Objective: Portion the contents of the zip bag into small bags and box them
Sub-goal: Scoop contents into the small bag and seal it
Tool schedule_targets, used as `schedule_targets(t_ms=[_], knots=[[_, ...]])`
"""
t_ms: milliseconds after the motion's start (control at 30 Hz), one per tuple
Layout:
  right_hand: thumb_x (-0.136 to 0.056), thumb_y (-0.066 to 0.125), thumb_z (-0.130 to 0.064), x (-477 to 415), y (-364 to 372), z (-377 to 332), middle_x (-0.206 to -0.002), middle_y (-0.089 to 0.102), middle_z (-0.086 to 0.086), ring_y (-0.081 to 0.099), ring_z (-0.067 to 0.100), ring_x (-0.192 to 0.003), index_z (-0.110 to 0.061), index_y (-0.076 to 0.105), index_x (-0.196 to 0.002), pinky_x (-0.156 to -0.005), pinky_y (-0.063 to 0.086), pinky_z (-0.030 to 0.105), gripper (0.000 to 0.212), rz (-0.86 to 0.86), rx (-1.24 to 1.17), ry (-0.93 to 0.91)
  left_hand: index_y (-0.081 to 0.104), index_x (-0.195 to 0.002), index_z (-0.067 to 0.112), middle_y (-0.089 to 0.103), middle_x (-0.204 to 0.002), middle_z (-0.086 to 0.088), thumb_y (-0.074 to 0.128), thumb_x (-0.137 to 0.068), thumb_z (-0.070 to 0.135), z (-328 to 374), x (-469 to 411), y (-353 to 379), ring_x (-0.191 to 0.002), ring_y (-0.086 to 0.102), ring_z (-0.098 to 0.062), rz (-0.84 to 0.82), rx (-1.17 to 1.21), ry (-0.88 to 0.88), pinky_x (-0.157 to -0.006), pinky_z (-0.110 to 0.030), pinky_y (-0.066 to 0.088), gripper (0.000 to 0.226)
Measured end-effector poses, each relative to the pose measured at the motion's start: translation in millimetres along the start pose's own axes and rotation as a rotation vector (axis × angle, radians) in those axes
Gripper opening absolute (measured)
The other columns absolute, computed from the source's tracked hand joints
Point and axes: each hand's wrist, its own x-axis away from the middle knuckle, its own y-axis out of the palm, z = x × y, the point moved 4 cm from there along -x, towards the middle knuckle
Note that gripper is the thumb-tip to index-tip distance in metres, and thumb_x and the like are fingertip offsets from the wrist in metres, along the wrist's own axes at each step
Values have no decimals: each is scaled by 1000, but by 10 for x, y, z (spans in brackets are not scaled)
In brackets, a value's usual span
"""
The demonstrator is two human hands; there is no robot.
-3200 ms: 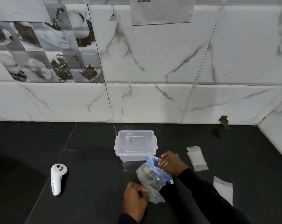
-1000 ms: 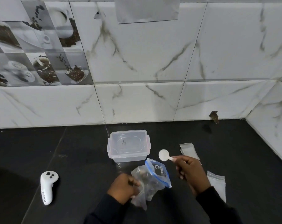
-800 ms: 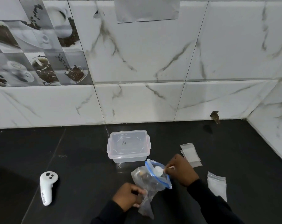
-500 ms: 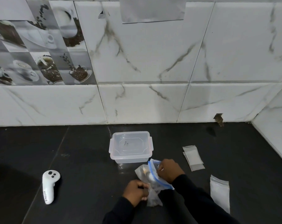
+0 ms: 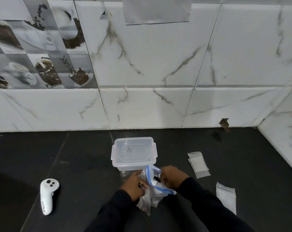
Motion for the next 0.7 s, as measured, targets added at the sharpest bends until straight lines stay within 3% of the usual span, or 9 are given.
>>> schedule_targets(t_ms=[67,133,267,367,567,700], knots=[[-92,56,-22,4,-6,-5,-99,65,11,60,22,-84,-7,65,-104,-77,49,30,22,24,-8,4,62,-120,6,64,-116,1,64,-74,-3,-4,-63,24,-91,66,-11,-25,31,-70,-80,-22,56,48],[-91,57,-26,10,-2,12,-91,63,9,57,20,-78,-7,70,-96,-71,44,27,24,27,2,-7,56,-119,11,68,-96,-1,62,-70,-1,6,-90,35,-89,67,-17,-12,43,-99,-81,-31,59,51],[-94,49,-29,58,-23,42,-90,70,9,64,21,-79,-13,70,-85,-72,47,28,27,116,1,-76,59,-113,18,69,-94,0,61,-63,13,-25,-85,61,-90,68,-18,-10,54,-97,-81,-32,59,51],[-98,47,-33,68,-6,37,-97,69,7,66,21,-88,-14,67,-97,-83,54,33,27,185,22,-80,66,-106,13,68,-86,3,64,-67,8,-36,-58,77,-74,65,-10,-39,106,-131,-65,-25,57,40],[-99,51,-28,60,76,-46,-114,65,9,64,24,-102,-11,60,-117,-91,49,31,26,201,121,-69,75,-95,2,65,-71,3,56,-80,-10,137,51,23,-44,50,-3,-84,433,-125,-49,-18,45,27],[-97,54,-23,51,93,-8,-107,68,8,67,21,-97,-12,66,-107,-89,52,29,19,162,38,-1,74,-92,9,66,-97,-3,54,-82,-13,258,50,50,-46,50,-4,-93,569,-70,-50,-17,45,31]])
